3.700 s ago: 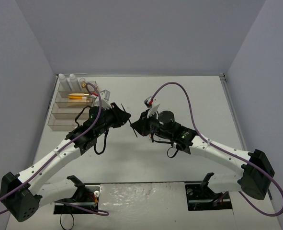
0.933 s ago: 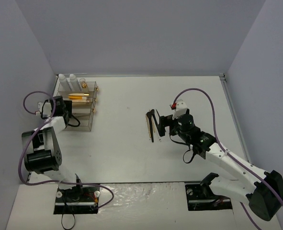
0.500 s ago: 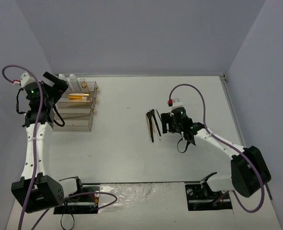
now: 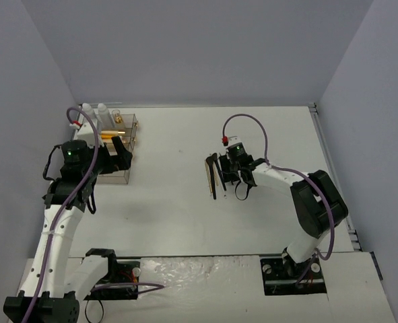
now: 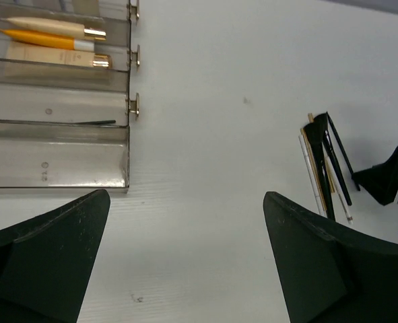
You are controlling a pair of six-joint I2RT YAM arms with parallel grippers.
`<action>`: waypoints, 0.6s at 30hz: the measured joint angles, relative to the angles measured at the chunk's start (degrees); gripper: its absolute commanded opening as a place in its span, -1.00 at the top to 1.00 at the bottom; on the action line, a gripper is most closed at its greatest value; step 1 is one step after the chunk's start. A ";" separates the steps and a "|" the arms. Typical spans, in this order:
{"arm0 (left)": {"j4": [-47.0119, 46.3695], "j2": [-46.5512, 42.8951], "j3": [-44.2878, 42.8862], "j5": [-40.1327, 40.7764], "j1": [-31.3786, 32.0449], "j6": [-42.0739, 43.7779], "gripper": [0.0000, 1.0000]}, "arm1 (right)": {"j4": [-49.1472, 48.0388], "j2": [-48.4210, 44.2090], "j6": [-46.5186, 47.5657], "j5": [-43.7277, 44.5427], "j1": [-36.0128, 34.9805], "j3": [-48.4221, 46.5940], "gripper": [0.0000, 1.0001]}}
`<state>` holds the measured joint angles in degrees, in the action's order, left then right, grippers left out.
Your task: Organize the makeup
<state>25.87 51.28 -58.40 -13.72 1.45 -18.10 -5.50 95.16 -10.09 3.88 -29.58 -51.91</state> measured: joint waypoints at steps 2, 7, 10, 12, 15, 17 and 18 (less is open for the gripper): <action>0.68 0.14 1.56 -0.35 1.06 0.71 -0.94 | -0.07 2.03 0.18 -0.04 0.32 -0.72 0.12; 1.39 -0.46 4.42 -0.90 1.49 1.56 -0.94 | -0.14 5.42 0.51 -0.11 0.87 -2.35 0.21; 1.34 -0.90 5.31 -1.33 1.49 1.60 -0.94 | -0.73 7.08 0.73 -0.22 1.09 -3.64 0.26; 1.33 -1.14 5.74 -1.78 1.49 1.58 -0.94 | -1.10 7.95 0.78 -0.25 1.11 -4.40 0.36; 1.28 -1.17 5.80 -2.22 1.49 1.58 -0.94 | -1.94 9.16 0.82 -0.24 1.11 -5.52 0.57; 1.28 -1.17 5.80 -2.58 1.49 1.56 -0.94 | -2.51 9.73 0.88 -0.25 1.12 -5.98 0.66; 1.28 -1.18 5.80 -2.74 1.49 1.56 -0.94 | -2.75 9.91 0.96 -0.28 1.17 -6.13 0.80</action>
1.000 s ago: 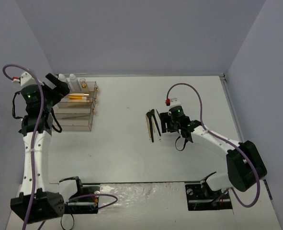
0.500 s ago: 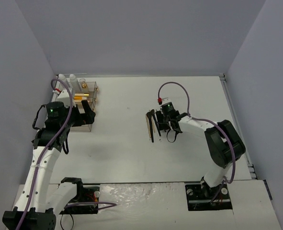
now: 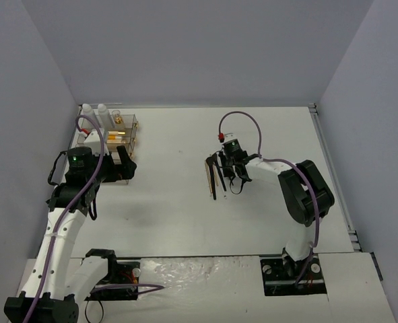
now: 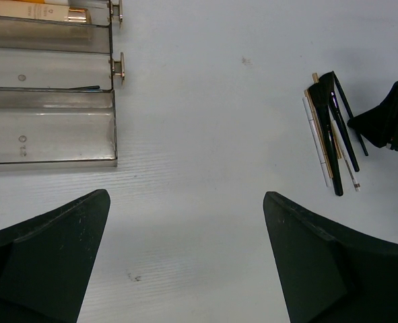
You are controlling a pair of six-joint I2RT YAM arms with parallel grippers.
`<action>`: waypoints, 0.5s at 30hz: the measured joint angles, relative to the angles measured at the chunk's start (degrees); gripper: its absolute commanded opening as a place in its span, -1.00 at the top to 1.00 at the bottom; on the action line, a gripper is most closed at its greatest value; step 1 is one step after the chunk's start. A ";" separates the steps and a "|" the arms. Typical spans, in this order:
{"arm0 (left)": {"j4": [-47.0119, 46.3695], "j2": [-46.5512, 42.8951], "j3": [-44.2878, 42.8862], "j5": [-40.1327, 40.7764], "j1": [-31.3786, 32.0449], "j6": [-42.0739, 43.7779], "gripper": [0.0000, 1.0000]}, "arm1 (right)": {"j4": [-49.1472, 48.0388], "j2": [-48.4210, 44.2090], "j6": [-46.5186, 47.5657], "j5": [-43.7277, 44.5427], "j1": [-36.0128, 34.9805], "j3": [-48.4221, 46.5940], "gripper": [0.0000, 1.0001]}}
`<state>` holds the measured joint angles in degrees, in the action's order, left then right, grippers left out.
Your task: Organize the makeup
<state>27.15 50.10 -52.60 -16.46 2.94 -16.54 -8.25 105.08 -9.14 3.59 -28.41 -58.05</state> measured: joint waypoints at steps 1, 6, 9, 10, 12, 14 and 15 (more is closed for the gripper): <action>-0.01 -0.01 0.00 -0.13 0.00 -0.01 -0.94 | -0.24 0.15 -0.04 -0.01 0.06 -0.10 0.92; -0.32 -0.01 0.00 -1.42 0.01 -0.21 -0.94 | -0.91 0.36 0.20 0.06 0.72 -0.17 1.00; -1.07 0.02 0.03 -3.27 0.18 -1.25 -0.94 | -0.79 0.20 0.45 0.26 1.00 -0.05 1.00; -1.44 0.04 0.06 -4.03 0.34 -1.81 -0.94 | -0.64 0.06 0.57 0.42 1.06 0.05 1.00; -2.51 0.18 0.20 -5.24 1.52 -3.60 -0.94 | 0.18 -1.16 1.02 0.59 1.07 0.82 1.00; -3.70 0.52 0.31 -6.07 3.55 -5.93 -0.94 | 1.11 -3.58 1.24 0.32 1.10 2.23 1.00; -4.33 0.84 0.31 -6.16 4.98 -7.22 -0.94 | 1.72 -5.60 1.24 -0.09 1.08 3.15 1.00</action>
<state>22.82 50.94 -52.29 -22.62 7.92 -23.76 -6.53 99.48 -7.90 3.50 -27.33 -54.90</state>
